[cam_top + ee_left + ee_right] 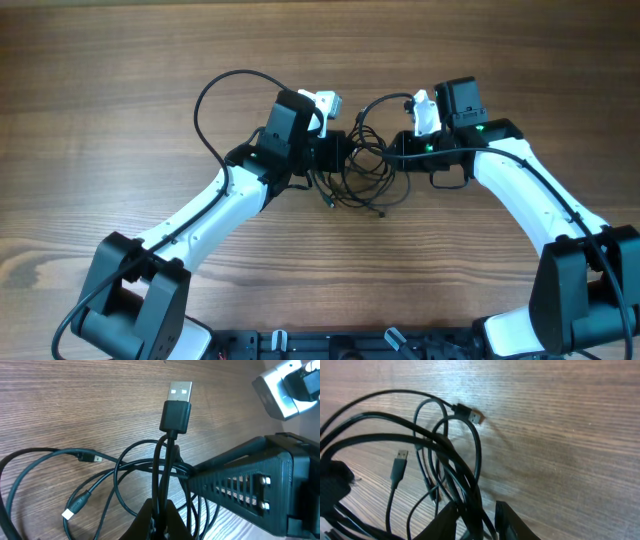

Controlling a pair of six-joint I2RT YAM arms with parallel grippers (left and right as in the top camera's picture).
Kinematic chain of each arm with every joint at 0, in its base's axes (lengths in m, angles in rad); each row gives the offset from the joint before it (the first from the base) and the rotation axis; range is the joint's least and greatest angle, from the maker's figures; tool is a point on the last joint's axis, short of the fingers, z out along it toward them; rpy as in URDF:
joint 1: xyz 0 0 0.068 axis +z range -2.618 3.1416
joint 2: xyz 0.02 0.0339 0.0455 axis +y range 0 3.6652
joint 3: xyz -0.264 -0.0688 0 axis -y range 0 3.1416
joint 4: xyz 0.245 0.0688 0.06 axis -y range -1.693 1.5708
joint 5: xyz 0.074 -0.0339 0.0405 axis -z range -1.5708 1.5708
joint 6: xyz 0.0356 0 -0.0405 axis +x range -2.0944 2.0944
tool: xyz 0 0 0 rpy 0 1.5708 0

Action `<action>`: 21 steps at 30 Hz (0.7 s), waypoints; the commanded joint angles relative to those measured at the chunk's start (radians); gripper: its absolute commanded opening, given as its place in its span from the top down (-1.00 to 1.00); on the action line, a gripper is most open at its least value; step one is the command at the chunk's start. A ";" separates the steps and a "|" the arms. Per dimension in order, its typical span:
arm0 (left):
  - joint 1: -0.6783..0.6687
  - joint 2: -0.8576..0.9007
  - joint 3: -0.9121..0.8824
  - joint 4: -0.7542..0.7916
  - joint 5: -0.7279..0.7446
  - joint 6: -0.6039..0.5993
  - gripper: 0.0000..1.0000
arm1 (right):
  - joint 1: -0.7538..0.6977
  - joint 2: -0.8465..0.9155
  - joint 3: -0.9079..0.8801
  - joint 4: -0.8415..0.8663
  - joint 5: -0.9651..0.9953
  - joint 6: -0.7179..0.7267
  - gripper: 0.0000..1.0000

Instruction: Untangle cables

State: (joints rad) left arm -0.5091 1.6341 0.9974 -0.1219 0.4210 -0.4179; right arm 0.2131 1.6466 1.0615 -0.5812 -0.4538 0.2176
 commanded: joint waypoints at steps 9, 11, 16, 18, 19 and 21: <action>0.003 -0.031 0.000 -0.028 0.040 -0.021 0.92 | 0.008 0.017 -0.023 0.042 -0.016 0.021 0.80; 0.003 -0.031 0.000 -0.028 0.040 -0.026 0.92 | 0.008 0.017 -0.023 0.040 -0.016 0.021 0.80; 0.004 -0.031 0.000 -0.029 0.042 -0.039 0.92 | 0.008 0.017 -0.023 0.035 -0.015 0.022 0.91; 0.004 -0.031 0.000 -0.033 0.037 -0.039 0.92 | 0.008 0.017 -0.023 0.036 -0.006 0.033 0.91; 0.004 -0.031 0.000 -0.041 0.025 -0.039 0.92 | 0.008 0.017 -0.023 0.036 0.015 0.057 0.91; 0.004 -0.031 0.000 -0.078 -0.037 -0.039 0.92 | 0.008 0.017 -0.023 0.035 0.070 0.116 0.92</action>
State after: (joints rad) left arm -0.5091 1.6341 0.9974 -0.1623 0.4335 -0.4431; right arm 0.2199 1.6466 1.0462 -0.5453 -0.4644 0.2470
